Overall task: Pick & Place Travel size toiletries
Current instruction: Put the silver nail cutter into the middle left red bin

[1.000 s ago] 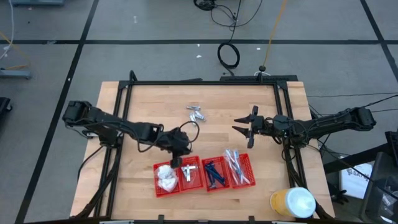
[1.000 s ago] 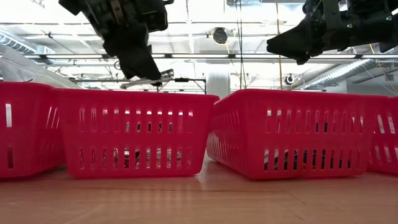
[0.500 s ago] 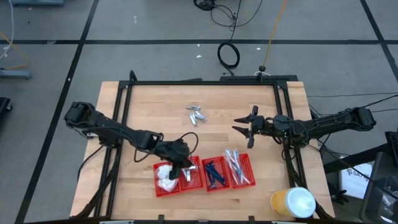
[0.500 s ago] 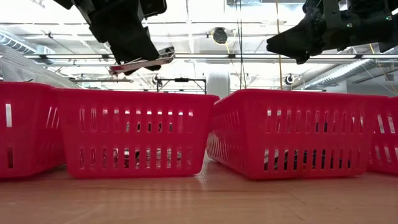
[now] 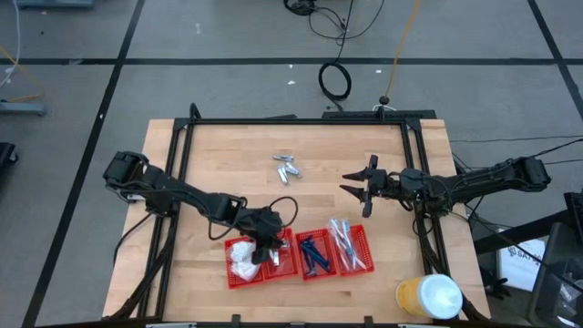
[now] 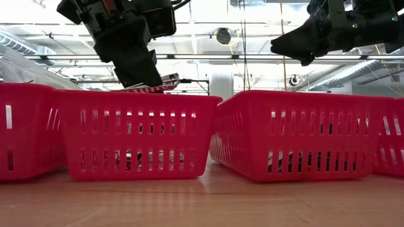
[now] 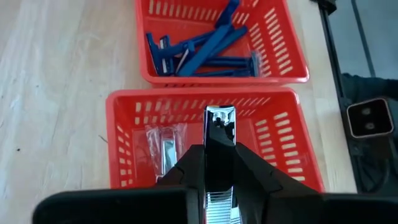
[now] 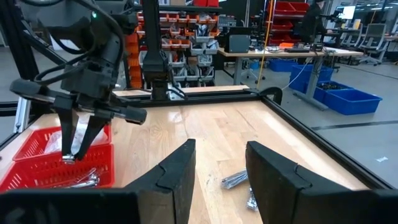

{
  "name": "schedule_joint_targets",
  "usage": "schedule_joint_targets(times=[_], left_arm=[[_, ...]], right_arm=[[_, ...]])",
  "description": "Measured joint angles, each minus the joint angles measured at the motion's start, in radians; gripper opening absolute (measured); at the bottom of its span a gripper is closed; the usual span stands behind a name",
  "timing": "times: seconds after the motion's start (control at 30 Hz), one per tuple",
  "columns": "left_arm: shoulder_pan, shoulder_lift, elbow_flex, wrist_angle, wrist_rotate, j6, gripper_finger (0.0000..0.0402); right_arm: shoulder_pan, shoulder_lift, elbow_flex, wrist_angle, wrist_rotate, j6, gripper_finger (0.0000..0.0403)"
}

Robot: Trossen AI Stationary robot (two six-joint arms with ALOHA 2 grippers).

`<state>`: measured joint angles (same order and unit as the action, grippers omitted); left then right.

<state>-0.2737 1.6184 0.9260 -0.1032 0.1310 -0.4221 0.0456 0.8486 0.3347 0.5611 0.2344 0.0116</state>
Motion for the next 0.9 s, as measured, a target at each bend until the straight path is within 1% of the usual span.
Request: schedule_joint_targets(times=[0.07, 0.13, 0.37, 0.47, 0.57, 0.67, 0.8, 0.9], left_arm=[[0.002, 0.000, 0.000, 0.001, 0.000, -0.005, 0.0055], [0.005, 0.000, 0.000, 0.001, 0.000, -0.008, 0.0067], [0.014, 0.000, 0.000, 0.001, 0.000, -0.037, 0.0145], [0.022, 0.000, 0.000, 0.002, 0.000, -0.010, 0.0178], [0.040, -0.005, 0.000, 0.000, 0.000, 0.032, 0.0201], [0.070, -0.025, 0.000, 0.002, -0.001, 0.048, 0.0212], [0.132, -0.059, 0.000, -0.005, -0.001, 0.077, 0.0213], [0.187, -0.085, 0.000, -0.006, -0.036, 0.138, 0.0214]], right_arm=[[0.000, 0.000, 0.000, -0.007, 0.000, 0.000, 0.0130], [0.000, 0.000, 0.000, -0.008, 0.000, 0.003, 0.0130], [0.000, 0.000, 0.000, -0.013, 0.000, 0.003, 0.0130], [0.000, 0.000, 0.000, -0.013, 0.000, 0.003, 0.0130], [0.000, 0.000, 0.000, -0.013, 0.000, 0.003, 0.0130], [0.000, 0.000, 0.000, -0.013, 0.000, 0.003, 0.0130], [0.000, 0.000, 0.000, -0.015, 0.000, 0.002, 0.0130], [0.000, 0.000, 0.000, -0.016, 0.000, -0.003, 0.0130]])
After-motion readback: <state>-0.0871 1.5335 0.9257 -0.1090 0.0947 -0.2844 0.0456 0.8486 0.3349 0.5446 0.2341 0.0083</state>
